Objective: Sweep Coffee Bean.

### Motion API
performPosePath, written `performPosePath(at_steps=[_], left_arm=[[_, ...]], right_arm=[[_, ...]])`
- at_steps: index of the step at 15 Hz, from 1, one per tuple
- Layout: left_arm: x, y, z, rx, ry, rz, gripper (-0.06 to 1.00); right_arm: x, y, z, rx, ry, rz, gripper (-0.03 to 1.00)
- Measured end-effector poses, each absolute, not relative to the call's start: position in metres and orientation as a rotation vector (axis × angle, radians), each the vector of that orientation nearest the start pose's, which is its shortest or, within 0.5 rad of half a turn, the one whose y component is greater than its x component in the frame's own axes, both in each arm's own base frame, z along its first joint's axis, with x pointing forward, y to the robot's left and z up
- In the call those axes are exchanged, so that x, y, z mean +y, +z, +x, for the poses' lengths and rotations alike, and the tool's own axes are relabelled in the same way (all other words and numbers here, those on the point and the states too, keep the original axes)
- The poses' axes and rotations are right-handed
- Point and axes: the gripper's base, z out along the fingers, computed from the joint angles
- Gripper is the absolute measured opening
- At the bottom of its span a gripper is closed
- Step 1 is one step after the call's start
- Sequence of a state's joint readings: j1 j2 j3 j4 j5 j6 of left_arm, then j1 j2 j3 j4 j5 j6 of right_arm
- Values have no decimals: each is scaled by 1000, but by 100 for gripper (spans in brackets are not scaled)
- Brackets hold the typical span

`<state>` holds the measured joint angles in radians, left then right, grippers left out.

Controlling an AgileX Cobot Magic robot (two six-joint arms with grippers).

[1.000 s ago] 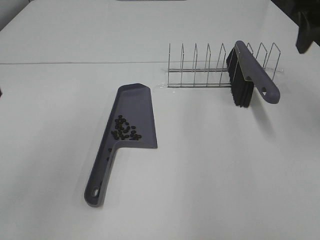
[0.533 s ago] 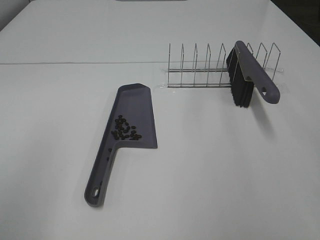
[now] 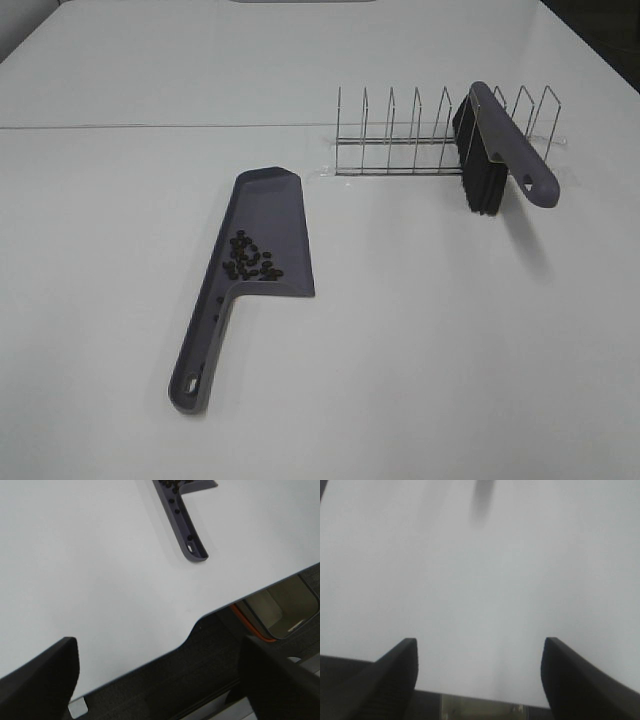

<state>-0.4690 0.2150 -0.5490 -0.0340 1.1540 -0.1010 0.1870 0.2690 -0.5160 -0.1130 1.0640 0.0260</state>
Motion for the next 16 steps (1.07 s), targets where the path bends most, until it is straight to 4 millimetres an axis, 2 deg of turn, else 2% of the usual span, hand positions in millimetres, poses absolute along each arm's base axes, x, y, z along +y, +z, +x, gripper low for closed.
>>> performPosePath(at_steps=[2, 5, 16], left_arm=[[-17, 281, 20, 2209, -348, 508, 81], [-23, 280, 19, 2162, -372, 637, 81], [-24, 280, 19, 2149, -370, 667, 81]], right_arm=[[-6, 280, 12, 2130, -10, -201, 68], [-8, 280, -5, 2022, 3, -209, 68], [-4, 279, -6, 2016, 10, -265, 68]])
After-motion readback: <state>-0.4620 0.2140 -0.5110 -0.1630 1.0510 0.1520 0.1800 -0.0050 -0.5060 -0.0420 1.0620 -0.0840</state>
